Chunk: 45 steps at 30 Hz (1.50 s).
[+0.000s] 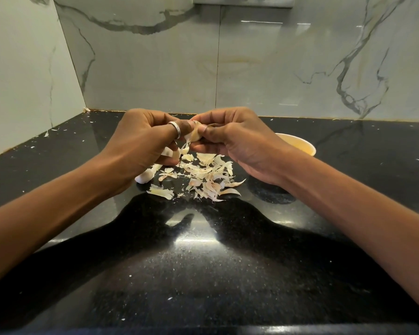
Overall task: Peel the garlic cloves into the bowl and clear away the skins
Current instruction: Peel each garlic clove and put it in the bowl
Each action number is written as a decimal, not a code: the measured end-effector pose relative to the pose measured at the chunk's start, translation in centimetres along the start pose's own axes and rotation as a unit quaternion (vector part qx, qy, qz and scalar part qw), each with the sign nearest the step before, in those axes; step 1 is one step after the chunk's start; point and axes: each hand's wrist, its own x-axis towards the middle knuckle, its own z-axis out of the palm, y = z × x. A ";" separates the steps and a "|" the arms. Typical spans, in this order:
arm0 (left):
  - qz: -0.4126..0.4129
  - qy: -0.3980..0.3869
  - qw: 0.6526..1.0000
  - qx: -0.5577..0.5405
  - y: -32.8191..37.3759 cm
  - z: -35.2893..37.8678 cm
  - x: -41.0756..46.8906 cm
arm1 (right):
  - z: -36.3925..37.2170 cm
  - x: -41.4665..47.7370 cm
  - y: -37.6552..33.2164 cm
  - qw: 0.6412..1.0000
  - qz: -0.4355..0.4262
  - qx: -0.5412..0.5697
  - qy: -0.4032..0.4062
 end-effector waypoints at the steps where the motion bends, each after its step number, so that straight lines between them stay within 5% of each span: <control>1: 0.008 0.004 1.000 0.008 -0.1 0.0 0.0 | 0.0 0.0 0.1 1.000 -0.002 -0.010 -0.004; 16: -0.002 -0.011 1.000 0.006 -0.2 0.1 0.0 | -0.2 0.3 0.8 0.996 -0.031 -0.073 -0.026; 24: -0.071 -0.031 0.995 -0.056 0.0 0.1 -0.1 | 0.0 0.5 1.1 0.993 -0.059 -0.100 -0.031; 45: -0.092 0.029 0.994 -0.046 -0.1 0.5 0.1 | 0.1 0.1 0.4 0.990 -0.095 -0.103 0.031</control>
